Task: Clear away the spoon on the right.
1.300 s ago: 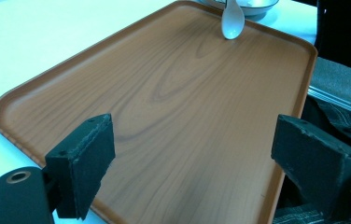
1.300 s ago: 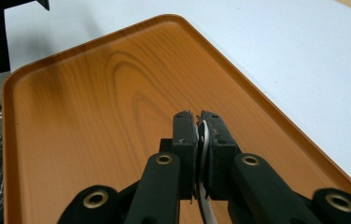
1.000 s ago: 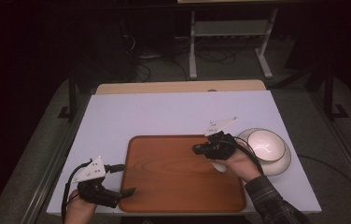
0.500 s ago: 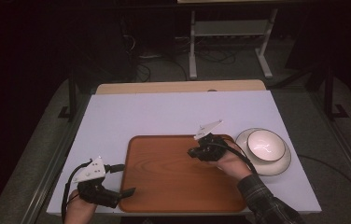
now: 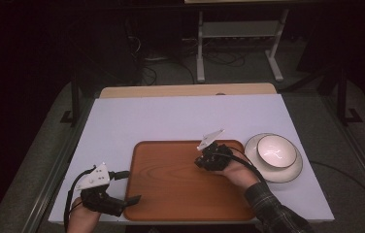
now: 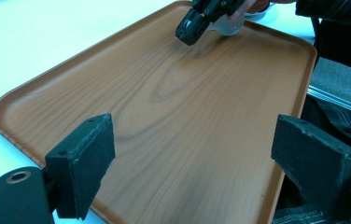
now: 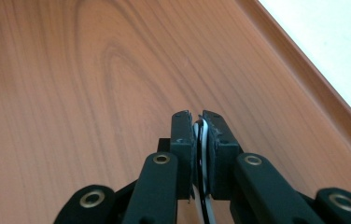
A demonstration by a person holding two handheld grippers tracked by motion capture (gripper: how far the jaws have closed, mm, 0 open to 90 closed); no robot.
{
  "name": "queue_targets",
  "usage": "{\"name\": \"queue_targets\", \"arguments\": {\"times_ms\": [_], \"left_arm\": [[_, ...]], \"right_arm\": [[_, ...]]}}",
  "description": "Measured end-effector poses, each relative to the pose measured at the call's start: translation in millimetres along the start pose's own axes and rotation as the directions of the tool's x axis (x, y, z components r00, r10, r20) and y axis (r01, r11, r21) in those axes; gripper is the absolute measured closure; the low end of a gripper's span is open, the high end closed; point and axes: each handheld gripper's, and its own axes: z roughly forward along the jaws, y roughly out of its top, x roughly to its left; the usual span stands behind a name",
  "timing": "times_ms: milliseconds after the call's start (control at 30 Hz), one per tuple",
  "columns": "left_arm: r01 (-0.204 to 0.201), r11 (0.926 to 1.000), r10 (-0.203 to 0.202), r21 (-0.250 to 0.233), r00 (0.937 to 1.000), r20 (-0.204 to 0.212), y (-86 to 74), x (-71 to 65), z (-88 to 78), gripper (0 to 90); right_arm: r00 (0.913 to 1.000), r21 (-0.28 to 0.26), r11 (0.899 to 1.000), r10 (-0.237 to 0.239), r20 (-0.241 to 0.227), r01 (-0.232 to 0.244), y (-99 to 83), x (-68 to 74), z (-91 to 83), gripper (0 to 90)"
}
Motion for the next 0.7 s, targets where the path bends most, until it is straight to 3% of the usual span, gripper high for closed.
{"name": "queue_targets", "arguments": {"times_ms": [333, 600, 700], "left_arm": [[0.000, 1.0000, 0.000, 0.000, 1.0000, 0.001, 0.0, 0.0, 0.1, 13.1], [-0.001, 1.0000, 0.001, 0.000, 1.0000, 0.000, 0.1, 0.2, -0.4, 13.1], [-0.001, 1.0000, 0.001, -0.001, 1.0000, 0.000, 0.1, 0.2, -0.6, 13.1]], "right_arm": [[0.9995, 0.003, 1.000, 0.019, 0.026, -0.019, -2.4, -1.4, 2.7, 72.0], [0.9972, -0.027, 0.998, 0.058, 0.046, -0.057, -3.6, -3.2, 1.8, 48.7], [0.9961, -0.034, 0.996, 0.082, 0.032, -0.081, -4.6, -5.0, 1.5, 38.8]]}}
